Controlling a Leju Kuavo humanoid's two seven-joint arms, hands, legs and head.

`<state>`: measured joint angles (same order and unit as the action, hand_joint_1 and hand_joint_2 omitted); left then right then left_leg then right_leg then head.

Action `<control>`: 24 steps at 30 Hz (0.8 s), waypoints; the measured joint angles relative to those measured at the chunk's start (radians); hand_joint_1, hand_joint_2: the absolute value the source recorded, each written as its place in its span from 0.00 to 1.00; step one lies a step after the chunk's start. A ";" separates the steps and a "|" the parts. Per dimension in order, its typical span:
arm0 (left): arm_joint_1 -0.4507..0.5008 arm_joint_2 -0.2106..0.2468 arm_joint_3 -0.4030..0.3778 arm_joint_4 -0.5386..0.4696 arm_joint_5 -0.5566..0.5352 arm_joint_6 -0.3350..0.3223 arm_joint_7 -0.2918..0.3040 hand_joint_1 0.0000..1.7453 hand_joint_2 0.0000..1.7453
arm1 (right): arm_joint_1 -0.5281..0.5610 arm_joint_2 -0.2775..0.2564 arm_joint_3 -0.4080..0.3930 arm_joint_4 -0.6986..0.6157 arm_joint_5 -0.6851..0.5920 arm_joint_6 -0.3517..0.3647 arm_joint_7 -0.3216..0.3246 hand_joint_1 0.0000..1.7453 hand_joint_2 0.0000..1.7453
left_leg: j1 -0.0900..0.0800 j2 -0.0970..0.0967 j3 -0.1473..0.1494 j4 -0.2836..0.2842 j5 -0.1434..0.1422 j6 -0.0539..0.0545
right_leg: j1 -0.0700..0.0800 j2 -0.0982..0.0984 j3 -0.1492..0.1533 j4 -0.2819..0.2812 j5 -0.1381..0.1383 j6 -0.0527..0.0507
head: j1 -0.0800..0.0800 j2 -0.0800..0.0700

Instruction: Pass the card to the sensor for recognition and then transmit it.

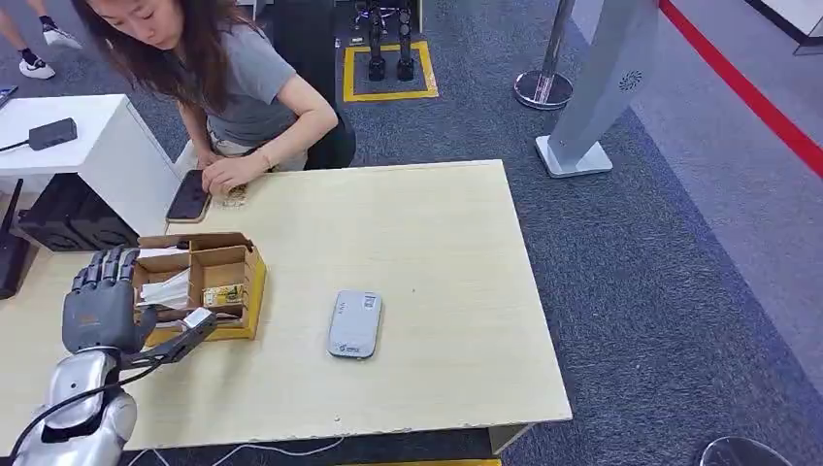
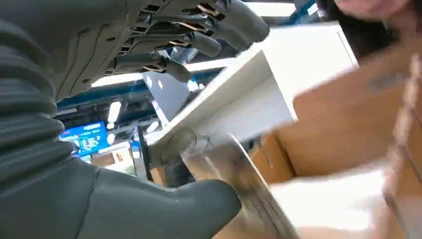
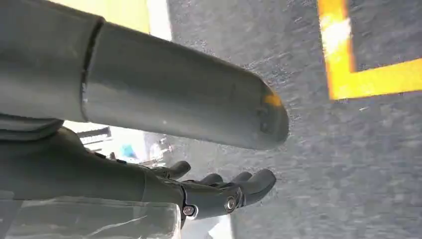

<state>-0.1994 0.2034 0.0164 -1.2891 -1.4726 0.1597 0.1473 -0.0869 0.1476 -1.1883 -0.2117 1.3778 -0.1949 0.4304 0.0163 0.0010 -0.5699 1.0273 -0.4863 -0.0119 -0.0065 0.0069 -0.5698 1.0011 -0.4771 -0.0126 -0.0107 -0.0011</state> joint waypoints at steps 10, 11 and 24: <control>0.027 -0.034 -0.005 0.092 0.061 0.064 -0.023 0.14 1.00 | 0.020 -0.006 0.004 -0.003 0.023 -0.004 0.042 0.00 0.00 | -0.001 -0.001 0.001 -0.001 -0.001 0.001 | 0.000 -0.001 0.002 0.000 -0.001 0.001 | 0.000 0.000; 0.027 -0.034 -0.005 0.093 0.061 0.060 -0.023 0.14 1.00 | 0.020 -0.007 0.004 -0.003 0.023 -0.004 0.042 0.00 0.00 | -0.001 -0.001 0.001 -0.001 -0.001 0.001 | 0.000 -0.001 0.002 0.000 -0.001 0.001 | 0.000 0.000; 0.037 -0.042 -0.008 0.093 0.070 0.042 -0.023 0.31 1.00 | 0.021 -0.010 0.004 -0.003 0.024 -0.005 0.042 0.00 0.00 | -0.001 -0.001 0.004 -0.001 0.000 0.001 | 0.000 -0.002 0.006 0.000 -0.001 0.001 | 0.000 0.000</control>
<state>-0.1626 0.1614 0.0088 -1.1960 -1.4031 0.2014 0.1244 -0.0660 0.1373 -1.1841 -0.2148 1.4019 -0.1995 0.4719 0.0154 -0.0004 -0.5654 1.0266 -0.4866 -0.0112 -0.0067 0.0053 -0.5643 1.0011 -0.4781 -0.0120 -0.0107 -0.0008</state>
